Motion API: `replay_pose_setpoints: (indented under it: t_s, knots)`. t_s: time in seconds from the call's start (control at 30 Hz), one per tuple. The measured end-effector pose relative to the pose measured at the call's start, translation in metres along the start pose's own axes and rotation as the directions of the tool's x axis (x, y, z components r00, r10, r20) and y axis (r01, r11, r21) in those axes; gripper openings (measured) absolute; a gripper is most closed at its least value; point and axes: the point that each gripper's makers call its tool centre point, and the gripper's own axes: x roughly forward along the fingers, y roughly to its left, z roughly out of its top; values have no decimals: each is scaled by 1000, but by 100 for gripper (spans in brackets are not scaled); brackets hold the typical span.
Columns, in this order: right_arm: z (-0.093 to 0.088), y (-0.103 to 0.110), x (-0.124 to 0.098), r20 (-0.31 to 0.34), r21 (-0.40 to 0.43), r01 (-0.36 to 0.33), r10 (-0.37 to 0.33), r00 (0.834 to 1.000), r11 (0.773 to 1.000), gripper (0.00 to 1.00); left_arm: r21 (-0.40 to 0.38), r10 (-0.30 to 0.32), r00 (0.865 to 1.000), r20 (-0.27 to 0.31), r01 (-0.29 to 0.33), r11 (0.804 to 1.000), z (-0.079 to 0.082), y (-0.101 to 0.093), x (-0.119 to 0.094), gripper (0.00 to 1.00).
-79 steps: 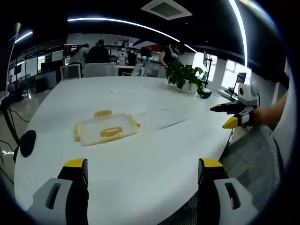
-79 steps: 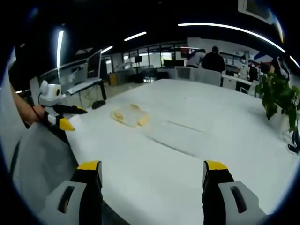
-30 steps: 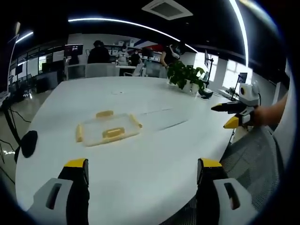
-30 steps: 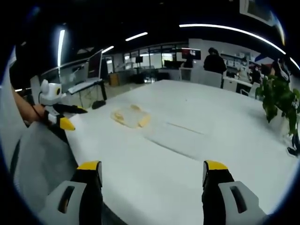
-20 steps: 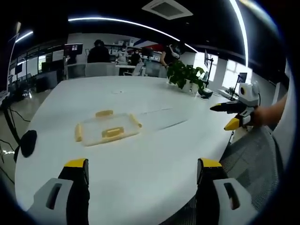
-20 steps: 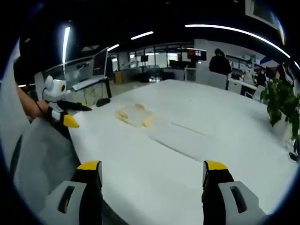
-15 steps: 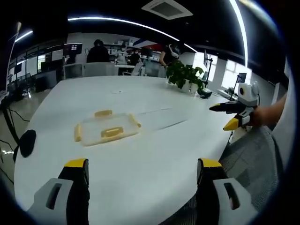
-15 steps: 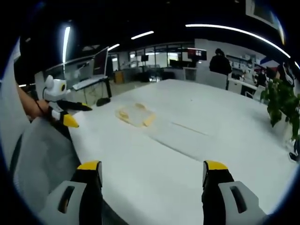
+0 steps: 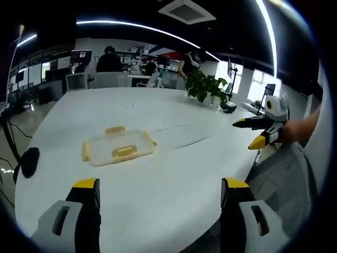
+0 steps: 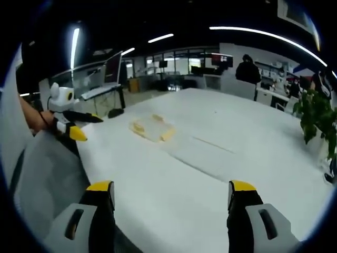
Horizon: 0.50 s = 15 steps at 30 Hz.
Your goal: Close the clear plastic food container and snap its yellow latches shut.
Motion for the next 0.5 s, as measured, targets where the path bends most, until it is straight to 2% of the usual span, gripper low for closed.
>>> replay_pose_setpoints:
  t_s: [0.37,0.5]
  knots:
    - [0,-4,1,-6,-27,0,0,1000,1000,89,-7,36,999,10,-36,999,3,8,-4,94]
    - [0,-7,1,-3,-22,0,0,1000,1000,89,-24,50,999,-4,-50,998,-3,14,-5,93]
